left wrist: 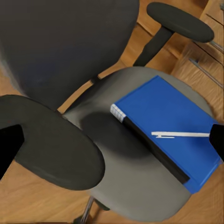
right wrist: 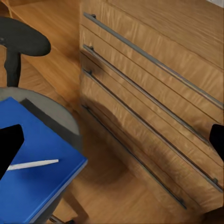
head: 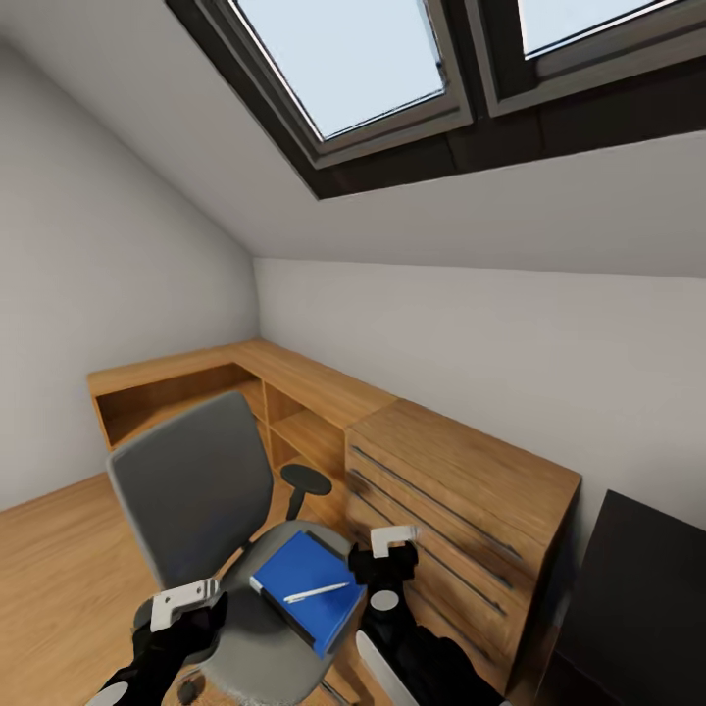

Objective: In the bedroom, organize the workspace by keeping the computer under the desk, ensuring the monitor is on the desk, placing the keyboard on the desk next to the monitor, placing the mouse on the desk next to the keyboard, moving the folder from the swivel chair onto the desk next to the mouse, stacking the notebook on top of the folder with the pen on top of the notebook, and positioning the swivel chair next to the desk.

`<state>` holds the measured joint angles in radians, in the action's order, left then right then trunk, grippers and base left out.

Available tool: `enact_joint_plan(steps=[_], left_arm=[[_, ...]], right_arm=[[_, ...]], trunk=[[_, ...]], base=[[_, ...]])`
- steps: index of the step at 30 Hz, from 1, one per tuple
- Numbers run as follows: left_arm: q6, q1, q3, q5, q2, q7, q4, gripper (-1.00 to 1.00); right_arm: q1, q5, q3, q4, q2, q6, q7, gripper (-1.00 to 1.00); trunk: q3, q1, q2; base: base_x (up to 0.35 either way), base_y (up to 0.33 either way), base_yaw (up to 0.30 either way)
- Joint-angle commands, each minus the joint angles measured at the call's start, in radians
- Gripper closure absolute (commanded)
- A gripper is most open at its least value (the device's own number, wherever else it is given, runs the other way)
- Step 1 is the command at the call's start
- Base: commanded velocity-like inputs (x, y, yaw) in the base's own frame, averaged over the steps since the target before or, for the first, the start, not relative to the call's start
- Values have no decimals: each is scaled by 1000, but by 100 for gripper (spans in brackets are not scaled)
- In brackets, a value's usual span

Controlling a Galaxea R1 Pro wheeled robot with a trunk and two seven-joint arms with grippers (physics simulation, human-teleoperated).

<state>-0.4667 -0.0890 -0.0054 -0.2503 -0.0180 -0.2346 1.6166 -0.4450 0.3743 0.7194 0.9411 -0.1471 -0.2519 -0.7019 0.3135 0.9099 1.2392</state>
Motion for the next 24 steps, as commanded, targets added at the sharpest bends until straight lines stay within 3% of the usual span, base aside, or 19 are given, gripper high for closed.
enact_joint_plan(steps=[1, 14, 24], left_arm=[[-4, 0, -1, -10, 0, -8, 2, -100], [-4, 0, -2, -10, 0, -8, 1, -100], [-4, 0, -2, -10, 0, -8, 0, -100]], right_arm=[[-1, 5, 4, 1, 0, -6, -7, -100], [-1, 5, 6, 1, 0, -6, -9, -100], [-1, 3, 5, 1, 3, -4, -9, -100]], trunk=[[1, 0, 1], [7, 0, 1], [7, 0, 1]], base=[[0, -2, 277], [0, 0, 276], [0, 0, 24]])
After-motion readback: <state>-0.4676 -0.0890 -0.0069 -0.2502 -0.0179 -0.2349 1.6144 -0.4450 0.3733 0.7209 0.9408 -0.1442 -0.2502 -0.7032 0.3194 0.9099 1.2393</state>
